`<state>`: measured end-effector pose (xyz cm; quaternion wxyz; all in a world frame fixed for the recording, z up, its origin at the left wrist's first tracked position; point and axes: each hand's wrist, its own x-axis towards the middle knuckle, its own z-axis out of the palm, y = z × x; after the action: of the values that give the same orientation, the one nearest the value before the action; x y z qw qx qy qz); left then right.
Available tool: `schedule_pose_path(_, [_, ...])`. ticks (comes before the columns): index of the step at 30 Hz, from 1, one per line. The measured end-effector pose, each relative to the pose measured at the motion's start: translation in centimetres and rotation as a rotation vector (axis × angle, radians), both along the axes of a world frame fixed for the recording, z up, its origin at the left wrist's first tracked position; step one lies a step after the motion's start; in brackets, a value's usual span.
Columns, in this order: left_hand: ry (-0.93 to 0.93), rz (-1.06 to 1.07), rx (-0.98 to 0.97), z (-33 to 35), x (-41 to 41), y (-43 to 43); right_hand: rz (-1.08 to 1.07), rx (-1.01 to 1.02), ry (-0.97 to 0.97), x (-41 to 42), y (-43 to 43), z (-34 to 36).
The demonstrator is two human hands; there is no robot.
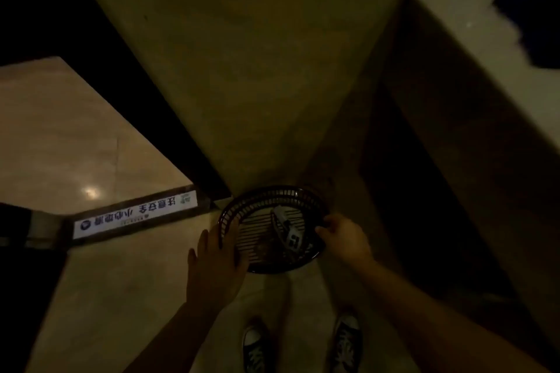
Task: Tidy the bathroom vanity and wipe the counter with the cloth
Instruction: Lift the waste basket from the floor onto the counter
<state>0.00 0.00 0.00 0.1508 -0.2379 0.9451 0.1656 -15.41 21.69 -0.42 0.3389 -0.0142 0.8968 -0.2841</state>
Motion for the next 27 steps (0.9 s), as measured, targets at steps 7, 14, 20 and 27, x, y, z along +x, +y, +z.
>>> schedule_pose_path(7, [-0.102,0.162,0.048,-15.9,-0.9,-2.1,-0.265,0.037,-0.095,-2.3,-1.9,-15.8])
schedule_pose_path(14, [-0.116,0.163,0.006,-27.2,-2.6,-4.6,-0.355,0.224,-0.076,-4.0,-2.2,-26.5])
schedule_pose_path(20, [-0.004,0.283,0.123,-31.1,-4.4,-5.9,-0.446,0.185,0.001,-4.5,-3.1,-30.6])
schedule_pose_path(27, [0.069,0.551,0.238,-31.5,-7.4,-6.6,-0.512,0.22,0.051,-4.8,-3.5,-31.4])
